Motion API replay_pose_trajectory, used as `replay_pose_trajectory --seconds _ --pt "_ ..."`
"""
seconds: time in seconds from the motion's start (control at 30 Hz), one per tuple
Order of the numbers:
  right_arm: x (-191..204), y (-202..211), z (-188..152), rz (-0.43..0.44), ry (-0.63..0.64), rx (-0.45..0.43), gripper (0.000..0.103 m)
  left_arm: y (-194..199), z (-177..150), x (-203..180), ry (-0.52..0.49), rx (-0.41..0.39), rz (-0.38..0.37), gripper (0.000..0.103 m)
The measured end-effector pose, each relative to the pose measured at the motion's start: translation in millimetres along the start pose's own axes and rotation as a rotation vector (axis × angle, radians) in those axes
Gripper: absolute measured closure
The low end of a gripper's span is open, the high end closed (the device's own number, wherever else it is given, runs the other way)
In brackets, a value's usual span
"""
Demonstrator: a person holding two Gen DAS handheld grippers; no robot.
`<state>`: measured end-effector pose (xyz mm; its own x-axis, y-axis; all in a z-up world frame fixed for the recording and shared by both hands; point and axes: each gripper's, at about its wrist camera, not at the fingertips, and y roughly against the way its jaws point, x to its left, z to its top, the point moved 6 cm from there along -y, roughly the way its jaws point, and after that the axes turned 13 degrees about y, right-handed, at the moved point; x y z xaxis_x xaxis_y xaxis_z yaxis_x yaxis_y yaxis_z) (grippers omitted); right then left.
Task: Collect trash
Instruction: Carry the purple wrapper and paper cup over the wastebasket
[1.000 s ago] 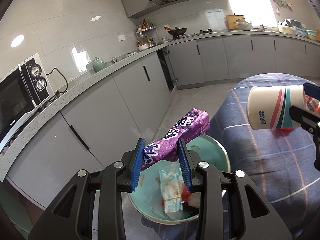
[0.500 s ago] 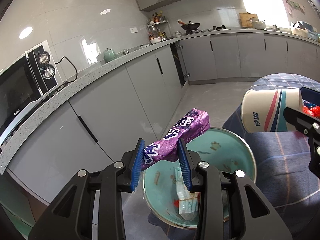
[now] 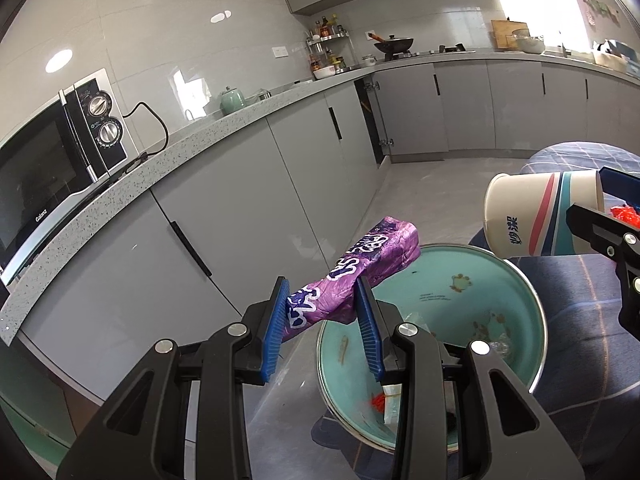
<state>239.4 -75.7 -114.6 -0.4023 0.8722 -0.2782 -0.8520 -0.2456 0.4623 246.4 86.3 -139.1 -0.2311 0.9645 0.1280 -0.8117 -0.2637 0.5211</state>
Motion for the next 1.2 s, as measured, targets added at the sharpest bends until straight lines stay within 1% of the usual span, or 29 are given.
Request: replay_pose_trajectory --seconds 0.57,1.07,1.1,1.17,1.2 --pt "14 -19 1 0.044 0.012 0.021 0.05 -9 -3 4 0.008 0.02 -0.01 0.068" --pt "18 -23 2 0.057 0.018 0.026 0.05 -12 -3 4 0.008 0.026 -0.016 0.068" --pt "18 -23 3 0.059 0.019 0.027 0.05 -12 -3 4 0.007 0.026 -0.015 0.067" --pt "21 -25 3 0.076 0.02 0.033 0.05 -13 -4 4 0.007 0.027 -0.016 0.063" --pt "22 -26 3 0.082 0.023 0.034 0.049 -12 -4 4 0.009 0.024 -0.015 0.057"
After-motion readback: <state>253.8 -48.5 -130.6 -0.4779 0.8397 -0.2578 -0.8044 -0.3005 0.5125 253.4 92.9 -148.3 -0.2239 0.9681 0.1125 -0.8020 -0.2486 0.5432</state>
